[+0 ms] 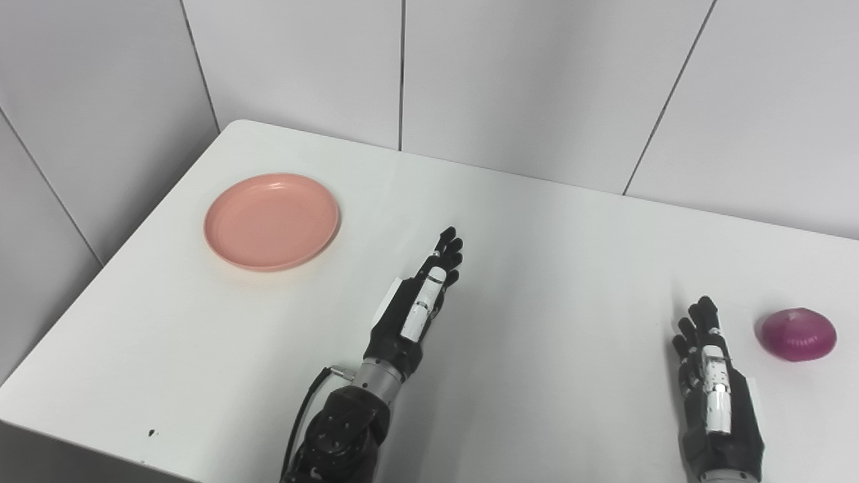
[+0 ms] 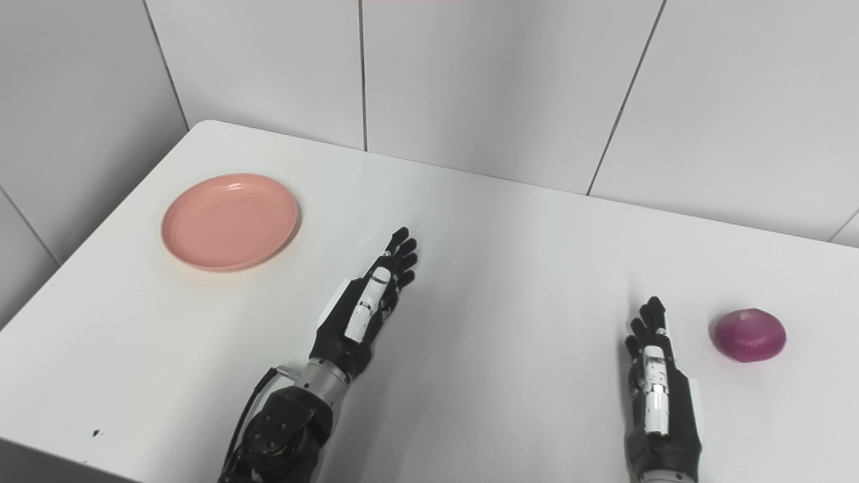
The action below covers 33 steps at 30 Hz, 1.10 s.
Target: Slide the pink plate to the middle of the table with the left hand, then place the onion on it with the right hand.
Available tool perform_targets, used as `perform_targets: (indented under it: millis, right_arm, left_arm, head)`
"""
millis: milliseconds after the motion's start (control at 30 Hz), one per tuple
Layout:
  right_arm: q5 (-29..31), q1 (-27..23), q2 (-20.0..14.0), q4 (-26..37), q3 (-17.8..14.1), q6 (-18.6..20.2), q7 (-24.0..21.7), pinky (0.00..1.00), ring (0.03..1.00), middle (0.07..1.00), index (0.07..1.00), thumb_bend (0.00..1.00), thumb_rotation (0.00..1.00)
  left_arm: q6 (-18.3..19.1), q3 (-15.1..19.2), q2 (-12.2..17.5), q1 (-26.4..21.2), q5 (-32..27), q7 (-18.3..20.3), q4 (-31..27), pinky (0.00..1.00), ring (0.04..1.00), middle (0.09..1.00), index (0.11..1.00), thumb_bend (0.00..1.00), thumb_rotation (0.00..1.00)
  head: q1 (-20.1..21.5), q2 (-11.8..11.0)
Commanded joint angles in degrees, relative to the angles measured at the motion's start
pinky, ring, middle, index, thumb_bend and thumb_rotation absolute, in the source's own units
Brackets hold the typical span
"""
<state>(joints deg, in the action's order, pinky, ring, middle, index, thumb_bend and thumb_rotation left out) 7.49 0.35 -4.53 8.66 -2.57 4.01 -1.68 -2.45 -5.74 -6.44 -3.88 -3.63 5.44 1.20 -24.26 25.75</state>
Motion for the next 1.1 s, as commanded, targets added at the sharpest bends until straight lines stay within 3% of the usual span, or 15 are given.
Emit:
perform_targets:
  millis: [0, 200, 400, 767, 1067]
  right_arm:
    - [0.57, -0.46, -0.06, 1.17, -0.60, 0.92, -0.12, 1.00, 1.000, 1.000, 1.000, 0.14, 1.00]
    - [1.32, -0.65, 0.19, 0.89, -1.07, 2.10, 0.16, 1.00, 1.000, 1.000, 1.000, 0.25, 1.00]
    - [1.09, -0.74, -0.08, 0.28, -1.07, 1.26, -0.17, 1.00, 1.000, 1.000, 1.000, 0.38, 0.97]
    - [0.98, -0.60, -0.15, 0.79, -0.91, 2.15, -0.19, 1.00, 1.000, 1.000, 1.000, 0.43, 0.96]
    - [1.03, -0.70, -0.21, 0.65, -0.92, 2.42, -0.20, 1.00, 1.000, 1.000, 0.995, 0.48, 0.95]
  left_arm:
    - [-2.58, -0.60, -0.72, 1.42, -0.02, -0.05, 3.36, 1.00, 0.992, 0.995, 0.983, 0.42, 1.00]
    - [-4.38, -0.76, -1.18, 1.03, 0.24, -0.22, 4.87, 1.00, 0.987, 0.993, 0.978, 0.47, 1.00]
    - [-4.60, -0.80, -1.52, 1.00, 0.38, -0.61, 5.30, 1.00, 0.994, 1.000, 0.984, 0.45, 1.00]
    - [-5.25, -0.88, -1.24, 0.85, 0.52, -0.75, 5.64, 1.00, 0.995, 1.000, 0.987, 0.47, 1.00]
    - [-4.80, -0.64, -0.99, 0.60, 1.31, -1.42, 4.64, 1.00, 1.000, 1.000, 0.988, 0.43, 1.00]
  head:
    - [-0.66, -0.41]
    - [-1.61, -1.38]
    - [-1.28, -1.77]
    - [-1.08, -1.80]
    - [-0.79, -1.97]
